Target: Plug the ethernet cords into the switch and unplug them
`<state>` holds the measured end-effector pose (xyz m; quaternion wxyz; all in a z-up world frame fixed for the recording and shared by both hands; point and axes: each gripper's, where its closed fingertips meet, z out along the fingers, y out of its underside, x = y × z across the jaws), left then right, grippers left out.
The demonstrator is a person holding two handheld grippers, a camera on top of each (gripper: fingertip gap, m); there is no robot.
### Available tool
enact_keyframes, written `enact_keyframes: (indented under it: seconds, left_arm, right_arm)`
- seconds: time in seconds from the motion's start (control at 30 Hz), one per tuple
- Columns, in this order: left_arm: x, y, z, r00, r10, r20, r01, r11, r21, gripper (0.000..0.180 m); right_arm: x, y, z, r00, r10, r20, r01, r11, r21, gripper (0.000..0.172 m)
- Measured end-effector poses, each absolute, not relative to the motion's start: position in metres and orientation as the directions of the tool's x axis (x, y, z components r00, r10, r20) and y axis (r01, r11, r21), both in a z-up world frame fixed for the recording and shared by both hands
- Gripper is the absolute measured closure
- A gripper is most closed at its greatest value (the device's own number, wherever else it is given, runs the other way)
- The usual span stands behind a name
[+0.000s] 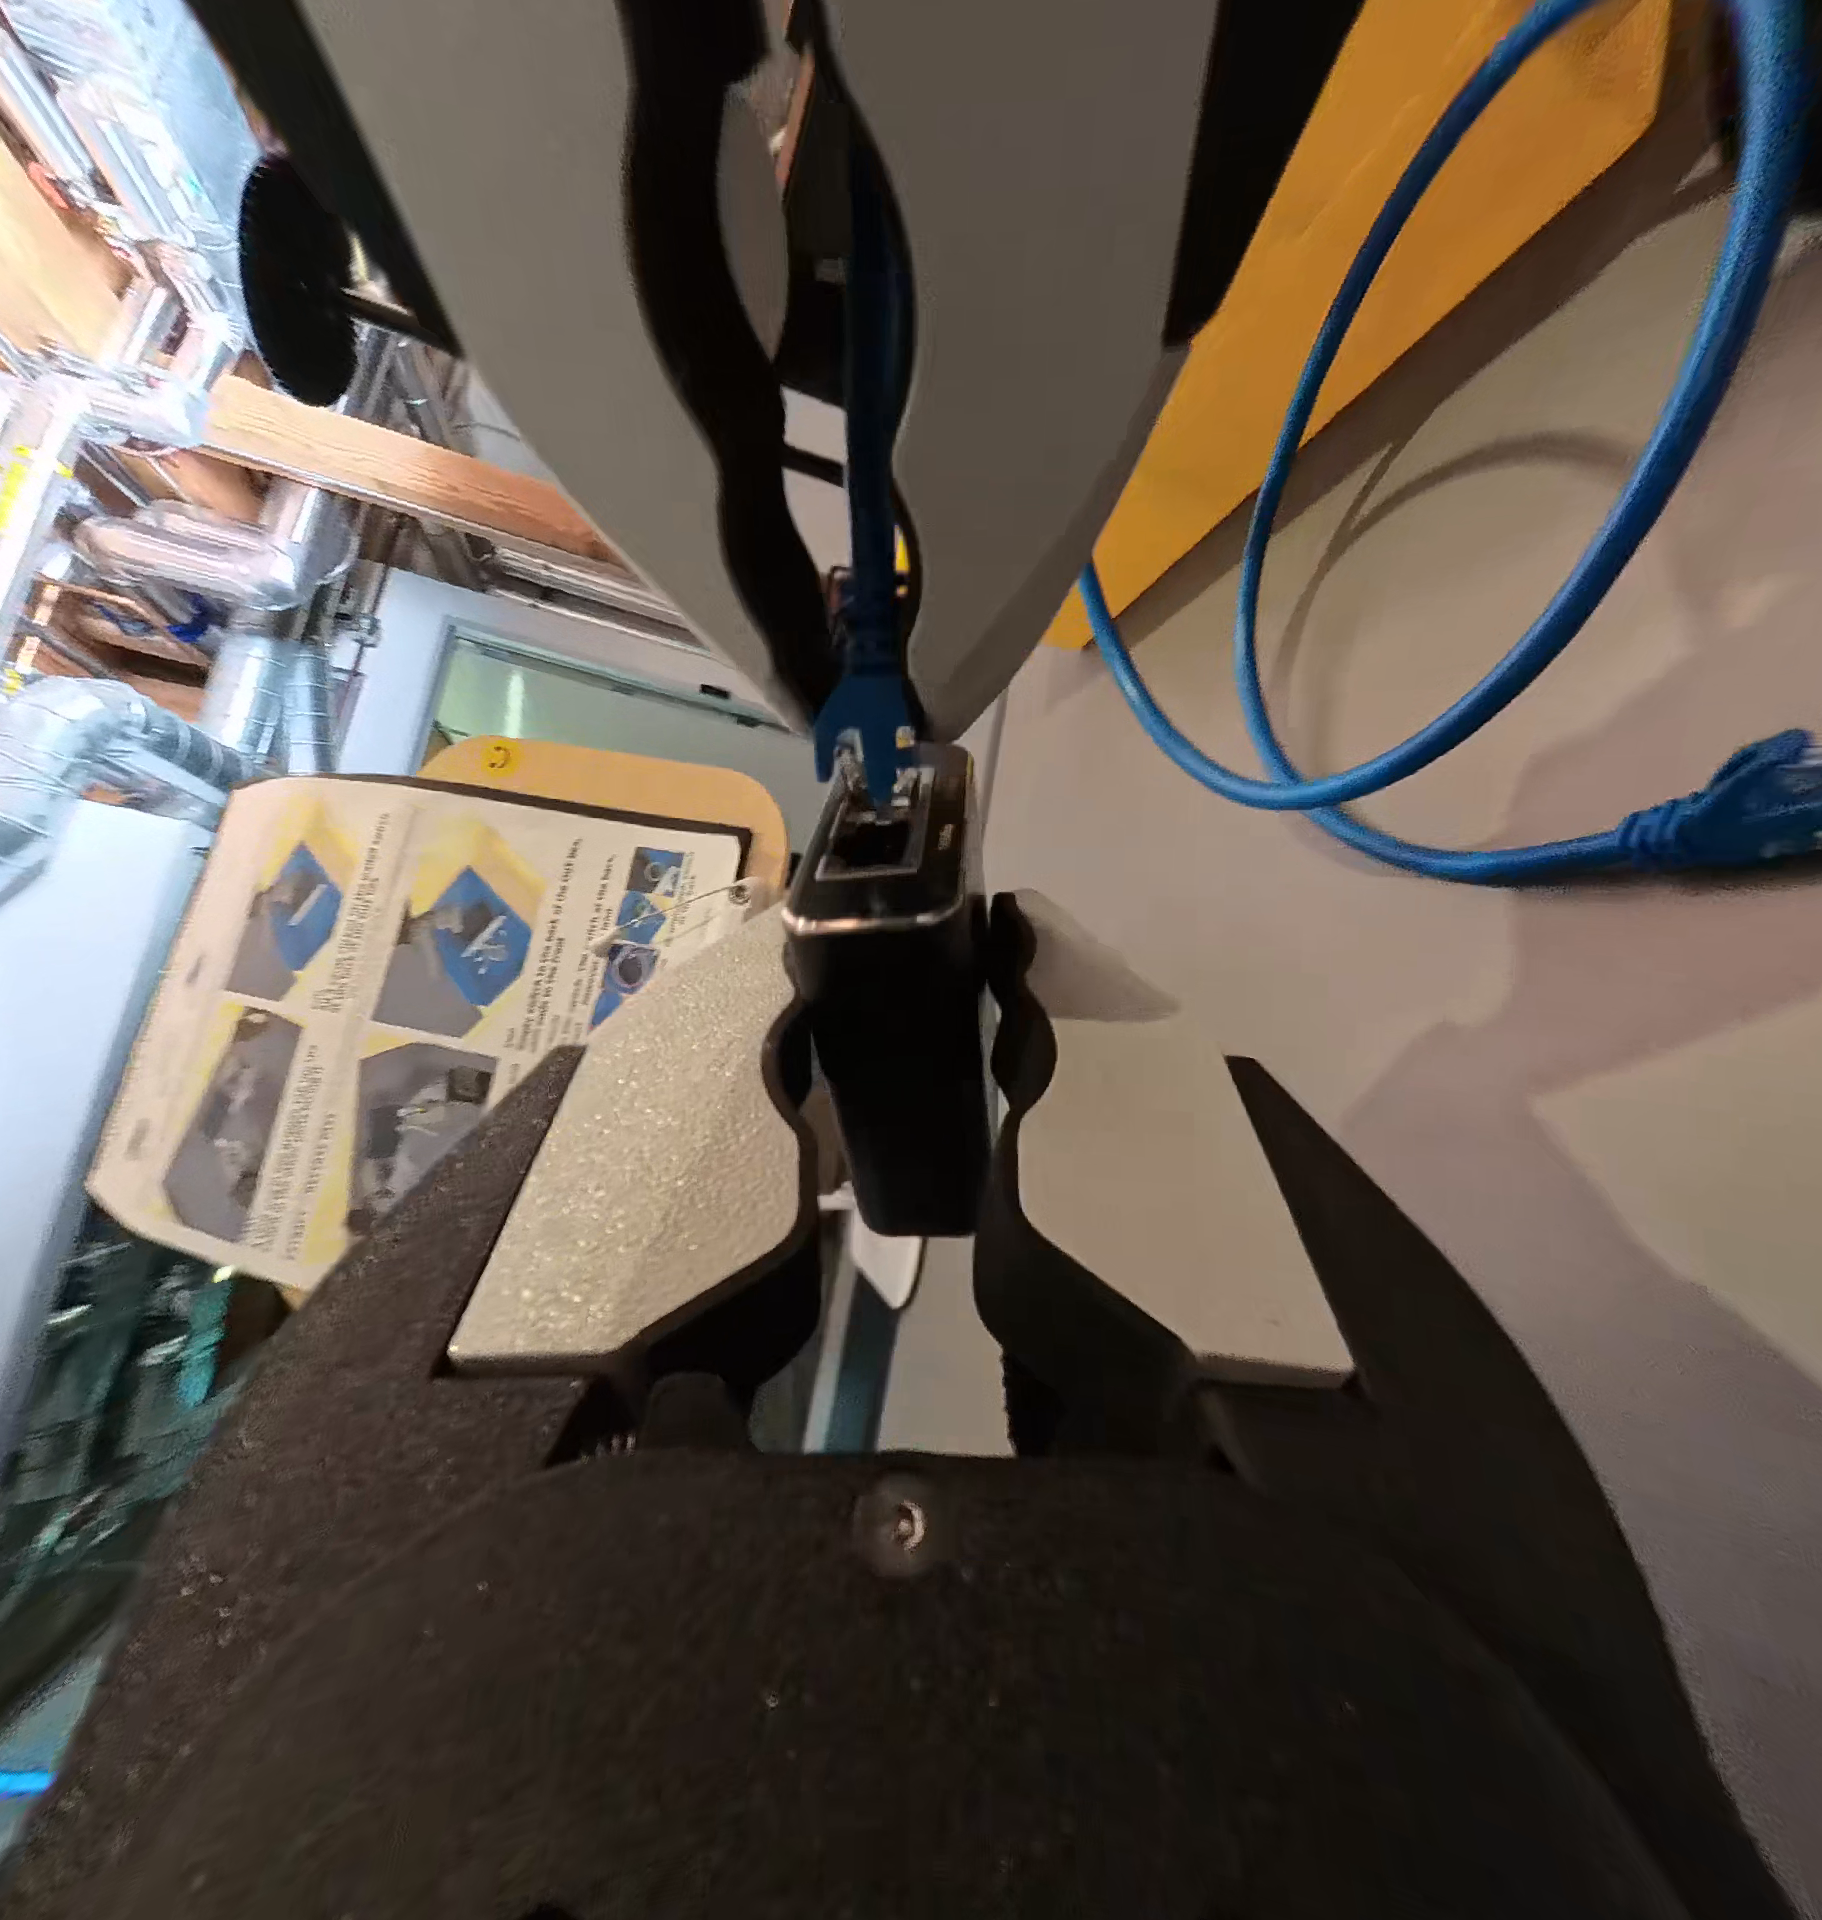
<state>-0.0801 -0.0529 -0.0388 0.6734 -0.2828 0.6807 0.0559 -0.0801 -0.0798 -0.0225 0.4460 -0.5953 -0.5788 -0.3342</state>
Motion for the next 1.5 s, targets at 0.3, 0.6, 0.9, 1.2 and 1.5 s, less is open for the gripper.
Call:
enact_keyframes:
  seconds: [0.3, 0.6, 0.9, 1.2, 1.5]
  left_arm:
    - [-0.082, -0.041, -0.041, 0.109, -0.343, -0.933, -0.529, 0.774, -0.347, 0.152]
    - [-0.083, -0.052, -0.011, 0.235, -0.869, -0.434, -0.263, 0.373, -0.890, 0.103]
    - [-0.085, -0.043, -0.009, 0.163, -0.987, 0.006, -0.109, -0.024, -0.994, 0.112]
    - [-0.085, -0.040, -0.009, 0.173, -0.985, 0.020, -0.065, -0.032, -0.997, 0.115]
    - [-0.085, -0.044, -0.007, 0.178, -0.984, -0.022, -0.063, 0.011, -0.998, 0.115]
  right_arm:
    - [-0.082, -0.071, -0.023, 0.091, 0.319, 0.943, 0.993, 0.046, -0.112, 0.157]
    - [-0.049, -0.055, -0.004, 0.198, 0.040, 0.979, 0.980, -0.041, -0.196, 0.157]
    - [-0.065, -0.058, -0.001, 0.143, -0.057, 0.988, 0.990, 0.023, -0.142, 0.157]
    - [-0.066, -0.055, -0.003, 0.263, -0.013, 0.965, 0.963, 0.061, -0.262, 0.148]
    - [-0.069, -0.058, -0.006, 0.227, 0.005, 0.974, 0.968, 0.107, -0.226, 0.156]
